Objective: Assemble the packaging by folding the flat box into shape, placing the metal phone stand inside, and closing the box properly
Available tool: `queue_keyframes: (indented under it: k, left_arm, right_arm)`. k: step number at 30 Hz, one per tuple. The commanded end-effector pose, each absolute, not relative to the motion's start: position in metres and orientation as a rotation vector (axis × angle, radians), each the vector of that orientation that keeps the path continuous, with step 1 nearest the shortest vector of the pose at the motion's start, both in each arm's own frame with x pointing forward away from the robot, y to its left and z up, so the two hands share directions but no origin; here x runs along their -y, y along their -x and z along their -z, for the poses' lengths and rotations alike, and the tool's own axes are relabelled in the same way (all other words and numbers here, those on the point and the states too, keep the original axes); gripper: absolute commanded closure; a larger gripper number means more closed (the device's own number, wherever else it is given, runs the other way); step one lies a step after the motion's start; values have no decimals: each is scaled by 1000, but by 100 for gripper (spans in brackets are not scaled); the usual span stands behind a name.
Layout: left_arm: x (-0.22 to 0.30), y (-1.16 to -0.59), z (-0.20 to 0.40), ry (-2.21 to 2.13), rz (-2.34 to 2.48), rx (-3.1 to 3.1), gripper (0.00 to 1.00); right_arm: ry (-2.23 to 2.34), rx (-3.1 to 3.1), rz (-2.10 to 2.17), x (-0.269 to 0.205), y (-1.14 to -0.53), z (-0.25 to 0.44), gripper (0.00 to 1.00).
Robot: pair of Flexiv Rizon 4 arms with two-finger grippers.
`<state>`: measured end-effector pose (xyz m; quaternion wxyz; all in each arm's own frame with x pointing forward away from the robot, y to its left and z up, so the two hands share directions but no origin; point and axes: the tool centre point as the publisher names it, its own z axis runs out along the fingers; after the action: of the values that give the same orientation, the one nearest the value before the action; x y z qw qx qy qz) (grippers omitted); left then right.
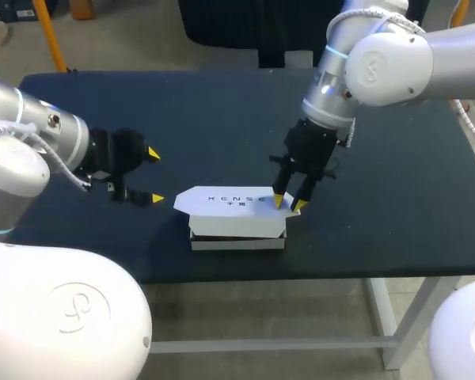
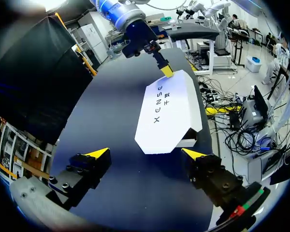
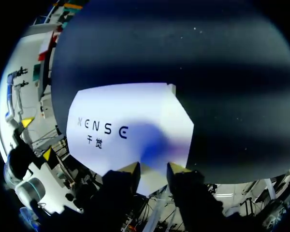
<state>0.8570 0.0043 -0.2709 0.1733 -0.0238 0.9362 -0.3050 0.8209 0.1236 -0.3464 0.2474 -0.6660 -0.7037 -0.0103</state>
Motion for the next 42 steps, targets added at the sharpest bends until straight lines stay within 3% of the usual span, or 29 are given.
queue_keyframes:
  k: [1, 4, 17, 24, 40, 42]
  left_arm:
    - [5, -865, 264, 333, 958, -2982, 0]
    - [16, -870, 264, 795, 718, -2889, 0]
    - [16, -870, 264, 795, 718, -2889, 0]
    - [26, -875, 270, 1332, 657, -2725, 0]
    - [26, -875, 270, 1332, 657, -2725, 0]
    - [32, -880, 273, 1510, 651, -2716, 0]
  right_arm:
    - [1820, 1915, 32, -124, -819, 348, 60]
    - [1825, 1912, 30, -124, -819, 349, 60]
    - [1838, 1904, 55, -122, -820, 348, 59]
    - [1845, 1896, 69, -121, -820, 350, 59]
    - [1853, 1908, 93, -125, -822, 352, 58]
    - [1859, 1908, 95, -125, -822, 352, 58]
